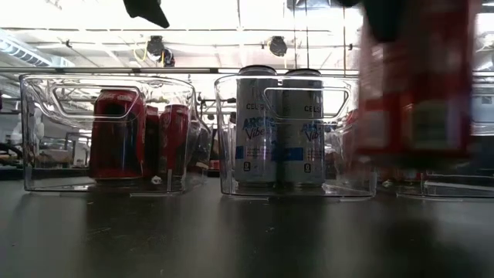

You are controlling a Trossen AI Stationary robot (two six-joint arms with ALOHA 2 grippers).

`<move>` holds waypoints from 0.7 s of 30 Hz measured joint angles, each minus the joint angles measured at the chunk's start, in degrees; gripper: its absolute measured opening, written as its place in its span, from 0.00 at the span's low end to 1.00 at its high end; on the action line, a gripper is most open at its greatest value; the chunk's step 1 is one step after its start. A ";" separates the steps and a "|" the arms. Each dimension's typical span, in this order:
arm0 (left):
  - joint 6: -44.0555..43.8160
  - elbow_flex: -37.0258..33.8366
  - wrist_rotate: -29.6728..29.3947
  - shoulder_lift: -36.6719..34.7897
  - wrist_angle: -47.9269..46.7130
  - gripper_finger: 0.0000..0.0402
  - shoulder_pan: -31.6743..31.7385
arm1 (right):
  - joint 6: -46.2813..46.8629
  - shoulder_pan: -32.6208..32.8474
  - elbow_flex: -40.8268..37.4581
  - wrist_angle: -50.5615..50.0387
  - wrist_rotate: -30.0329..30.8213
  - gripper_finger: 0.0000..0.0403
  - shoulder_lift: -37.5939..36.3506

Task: Sort soda cans
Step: Put the red soda can into the left transparent bin

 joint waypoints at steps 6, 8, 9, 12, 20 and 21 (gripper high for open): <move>1.23 0.00 0.15 0.00 -2.69 0.96 0.00 | -5.17 -3.44 12.64 -3.97 -1.14 0.73 9.23; 1.39 0.00 0.20 0.00 -3.54 0.96 -0.01 | -5.53 -4.03 16.08 -4.56 -1.19 0.73 11.79; 1.41 0.00 0.20 0.00 -3.70 0.96 0.00 | -5.59 -4.22 17.48 -4.69 -1.19 0.73 12.90; 1.47 -0.02 0.20 0.00 -4.61 0.96 0.00 | -5.61 -4.70 20.07 -4.93 -1.22 0.73 15.45; 3.94 -0.02 0.20 0.00 -5.94 0.96 0.00 | -1.34 -4.97 20.62 -4.16 -2.01 0.80 16.54; 3.96 -0.02 0.20 0.00 -5.94 0.96 0.00 | -0.91 -4.97 20.62 -3.71 -2.00 0.82 16.52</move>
